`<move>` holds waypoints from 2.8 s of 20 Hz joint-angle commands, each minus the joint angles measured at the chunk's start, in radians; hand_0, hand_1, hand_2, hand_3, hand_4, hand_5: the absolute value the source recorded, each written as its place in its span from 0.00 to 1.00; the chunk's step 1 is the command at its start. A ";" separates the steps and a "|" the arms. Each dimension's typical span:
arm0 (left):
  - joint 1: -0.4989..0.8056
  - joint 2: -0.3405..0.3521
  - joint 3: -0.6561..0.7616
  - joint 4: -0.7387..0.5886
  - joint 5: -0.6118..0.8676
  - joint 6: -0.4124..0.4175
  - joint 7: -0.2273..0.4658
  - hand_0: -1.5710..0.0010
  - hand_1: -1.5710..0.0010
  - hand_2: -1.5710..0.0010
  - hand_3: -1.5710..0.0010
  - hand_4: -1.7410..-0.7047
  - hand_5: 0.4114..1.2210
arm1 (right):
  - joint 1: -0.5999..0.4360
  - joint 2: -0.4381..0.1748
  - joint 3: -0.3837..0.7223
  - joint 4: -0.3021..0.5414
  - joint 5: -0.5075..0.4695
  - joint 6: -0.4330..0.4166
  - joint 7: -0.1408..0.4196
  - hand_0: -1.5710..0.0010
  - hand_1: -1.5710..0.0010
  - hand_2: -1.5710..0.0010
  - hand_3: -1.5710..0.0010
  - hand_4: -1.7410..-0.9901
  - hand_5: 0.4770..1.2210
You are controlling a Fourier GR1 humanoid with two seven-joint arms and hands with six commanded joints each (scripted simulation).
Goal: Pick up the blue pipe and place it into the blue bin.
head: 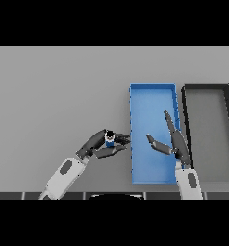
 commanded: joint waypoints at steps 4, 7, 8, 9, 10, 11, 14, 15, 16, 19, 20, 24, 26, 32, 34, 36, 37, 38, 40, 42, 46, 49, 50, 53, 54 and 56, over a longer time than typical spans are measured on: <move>-0.007 -0.001 -0.001 -0.046 0.003 -0.024 0.064 0.00 0.00 0.00 0.00 0.26 1.00 | -0.004 -0.015 -0.012 0.002 -0.006 0.004 0.001 1.00 1.00 1.00 1.00 0.82 0.13; -0.010 -0.004 0.003 -0.045 0.000 -0.049 0.083 0.00 0.00 0.00 0.00 0.26 1.00 | 0.030 0.016 0.005 -0.012 0.019 -0.026 -0.010 1.00 1.00 1.00 1.00 0.82 0.14; -0.022 -0.010 0.011 -0.040 -0.003 -0.049 0.090 0.00 0.00 0.00 0.00 0.26 1.00 | 0.055 0.027 0.011 -0.032 0.030 -0.043 -0.014 1.00 1.00 1.00 1.00 0.82 0.14; -0.014 -0.015 0.007 -0.049 -0.007 -0.051 0.090 0.00 0.00 0.00 0.00 0.26 1.00 | 0.083 0.039 0.016 -0.054 0.043 -0.062 -0.018 1.00 1.00 1.00 1.00 0.83 0.14; 0.000 -0.019 0.000 -0.063 -0.008 -0.054 0.101 0.00 0.00 0.00 0.00 0.26 1.00 | 0.113 0.052 0.022 -0.079 0.056 -0.081 -0.019 1.00 1.00 1.00 1.00 0.82 0.14; -0.006 -0.027 0.004 -0.045 -0.019 -0.053 0.100 0.00 0.00 0.00 0.00 0.26 1.00 | 0.147 0.064 0.029 -0.110 0.069 -0.100 -0.023 1.00 1.00 1.00 1.00 0.81 0.14; -0.004 -0.032 0.018 -0.034 -0.030 -0.062 0.094 0.00 0.00 0.00 0.00 0.26 1.00 | 0.184 0.084 0.035 -0.148 0.087 -0.127 0.000 1.00 1.00 1.00 1.00 0.73 0.13; -0.005 -0.037 0.021 -0.036 -0.030 -0.066 0.095 0.00 0.00 0.00 0.00 0.26 1.00 | 0.190 0.087 0.032 -0.158 0.067 -0.119 -0.013 1.00 0.99 1.00 1.00 0.73 0.13; 0.000 -0.042 0.019 -0.035 -0.040 -0.067 0.089 0.00 0.00 0.00 0.00 0.26 1.00 | 0.186 0.090 0.028 -0.163 0.039 -0.107 -0.033 1.00 0.99 0.99 1.00 0.75 0.12; -0.002 -0.047 0.028 -0.027 -0.050 -0.083 0.081 0.00 0.00 0.00 0.00 0.26 1.00 | 0.160 0.069 0.022 -0.251 -0.076 -0.028 -0.108 1.00 0.99 0.98 1.00 0.75 0.15; 0.007 -0.047 0.028 -0.028 -0.055 -0.089 0.083 0.00 0.00 0.00 0.00 0.26 1.00 | 0.140 0.043 0.010 -0.288 -0.115 -0.002 -0.091 1.00 0.99 0.99 1.00 0.76 0.16; 0.003 -0.043 0.045 -0.048 -0.063 -0.105 0.101 0.00 0.00 0.00 0.00 0.26 1.00 | 0.091 -0.073 0.045 -0.425 -0.197 0.127 0.057 1.00 1.00 0.99 1.00 0.75 0.12; -0.005 -0.056 0.048 -0.043 -0.075 -0.107 0.110 0.00 0.00 0.00 0.00 0.26 1.00 | 0.055 -0.108 0.083 -0.443 -0.193 0.166 0.184 1.00 1.00 1.00 1.00 0.73 0.09; 0.003 -0.071 0.050 -0.042 -0.111 -0.121 0.098 0.00 0.00 0.00 0.00 0.26 1.00 | -0.100 -0.130 0.173 -0.444 -0.215 0.250 0.304 1.00 1.00 1.00 1.00 0.65 0.06; 0.006 -0.073 0.058 -0.044 -0.114 -0.126 0.110 0.00 0.00 0.00 0.00 0.26 1.00 | -0.149 -0.127 0.177 -0.443 -0.240 0.260 0.351 1.00 1.00 1.00 1.00 0.67 0.06; 0.009 -0.077 0.062 -0.054 -0.111 -0.139 0.116 0.00 0.00 0.00 0.00 0.26 1.00 | -0.207 -0.097 0.211 -0.426 -0.276 0.283 0.372 1.00 1.00 1.00 1.00 0.68 0.07; 0.015 -0.080 0.062 -0.058 -0.113 -0.144 0.118 0.00 0.00 0.00 0.00 0.26 1.00 | -0.238 -0.090 0.230 -0.423 -0.277 0.291 0.381 1.00 1.00 1.00 1.00 0.69 0.06; 0.019 -0.085 0.062 -0.062 -0.115 -0.147 0.121 0.00 0.00 0.00 0.00 0.26 1.00 | -0.255 -0.090 0.240 -0.426 -0.281 0.301 0.392 1.00 1.00 1.00 1.00 0.70 0.06; 0.016 -0.089 0.067 -0.053 -0.125 -0.161 0.116 0.00 0.00 0.00 0.00 0.26 1.00 | -0.310 -0.077 0.253 -0.390 -0.286 0.315 0.421 1.00 1.00 1.00 1.00 0.72 0.05; -0.001 -0.102 0.089 -0.041 -0.102 -0.181 0.128 0.00 0.00 0.00 0.00 0.26 1.00 | -0.362 -0.047 0.278 -0.357 -0.292 0.329 0.444 1.00 1.00 1.00 1.00 0.73 0.05; 0.019 -0.110 0.093 -0.033 -0.103 -0.223 0.096 0.00 0.00 0.00 0.00 0.28 1.00 | -0.439 -0.015 0.289 -0.300 -0.317 0.349 0.486 1.00 0.99 0.99 1.00 0.70 0.05; 0.024 -0.106 0.114 -0.036 -0.102 -0.233 0.104 0.00 0.00 0.00 0.00 0.22 1.00 | -0.493 0.014 0.296 -0.251 -0.334 0.362 0.511 0.89 0.85 0.84 0.91 0.65 0.06; 0.019 -0.112 0.122 -0.031 -0.101 -0.230 0.133 0.00 0.00 0.02 0.17 0.17 1.00 | -0.487 0.016 0.301 -0.241 -0.328 0.368 0.495 0.75 0.72 0.73 0.80 0.58 0.06; 0.023 -0.125 0.122 -0.023 -0.107 -0.233 0.140 0.00 0.00 0.02 0.23 0.09 1.00 | -0.517 0.024 0.300 -0.197 -0.307 0.374 0.472 0.38 0.37 0.37 0.50 0.33 0.11; 0.024 -0.123 0.125 -0.031 -0.107 -0.239 0.130 0.00 0.00 0.01 0.22 0.07 1.00 | -0.505 0.032 0.298 -0.204 -0.329 0.375 0.455 0.31 0.30 0.30 0.43 0.27 0.17; 0.009 -0.135 0.131 -0.027 -0.111 -0.243 0.129 0.00 0.00 0.01 0.17 0.05 1.00 | -0.508 0.069 0.303 -0.193 -0.342 0.351 0.440 0.20 0.19 0.19 0.27 0.33 0.41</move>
